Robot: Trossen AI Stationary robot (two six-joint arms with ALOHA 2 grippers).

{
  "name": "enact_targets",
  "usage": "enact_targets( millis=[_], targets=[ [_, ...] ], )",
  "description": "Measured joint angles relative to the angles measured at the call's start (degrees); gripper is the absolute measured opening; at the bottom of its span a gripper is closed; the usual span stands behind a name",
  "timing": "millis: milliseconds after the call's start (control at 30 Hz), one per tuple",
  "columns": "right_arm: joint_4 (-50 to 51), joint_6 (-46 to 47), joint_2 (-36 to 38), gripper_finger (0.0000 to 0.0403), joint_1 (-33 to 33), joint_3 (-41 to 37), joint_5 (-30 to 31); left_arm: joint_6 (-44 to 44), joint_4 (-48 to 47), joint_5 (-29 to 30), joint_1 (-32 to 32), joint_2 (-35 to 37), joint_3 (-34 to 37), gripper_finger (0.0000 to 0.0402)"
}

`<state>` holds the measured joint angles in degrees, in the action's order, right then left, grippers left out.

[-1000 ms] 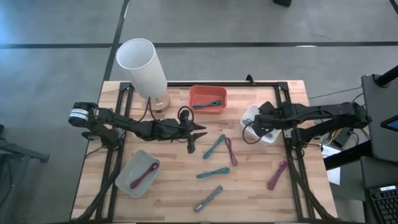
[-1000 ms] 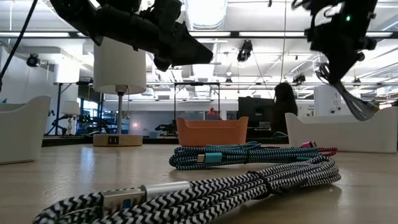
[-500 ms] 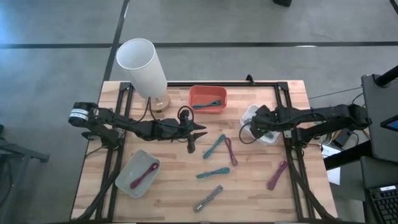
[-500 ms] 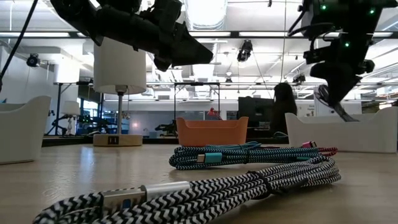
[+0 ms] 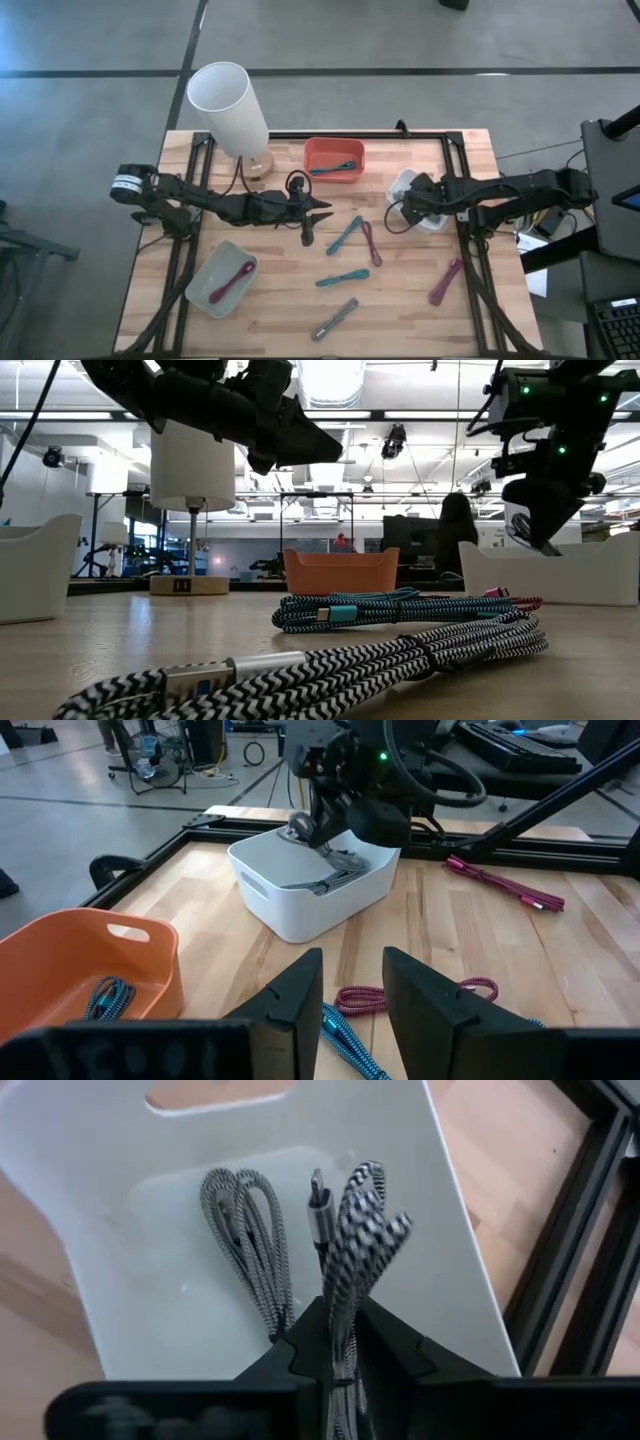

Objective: Pick & Place USB Port
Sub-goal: Put the top white and black charger cable into the white bin, then put the top blue and white charger cable into the orange bin

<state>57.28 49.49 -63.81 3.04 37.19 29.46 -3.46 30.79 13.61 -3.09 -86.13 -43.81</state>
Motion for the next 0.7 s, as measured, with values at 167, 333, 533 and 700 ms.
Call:
enact_targets(
  millis=[167,333,533,700],
  targets=[
    [-0.6,0.0,0.0,0.0067,0.0,-1.7,-0.1,0.0,0.0,0.0,0.0,0.0,0.0,0.0115],
    [-3.6,0.0,0.0,0.0085,0.0,-3.4,-0.1,0.0,0.0,0.0,0.0,0.0,0.0,0.0115],
    [-12.1,-0.2,0.0,0.0083,0.0,-6.9,-0.1,0.0,-0.1,0.0,0.0,0.0,0.0,0.0115],
    [-12.1,-1.1,0.0,0.0080,0.0,-6.3,-1.2,0.0,-0.1,0.0,0.0,0.0,0.0,0.0114]
  ],
)
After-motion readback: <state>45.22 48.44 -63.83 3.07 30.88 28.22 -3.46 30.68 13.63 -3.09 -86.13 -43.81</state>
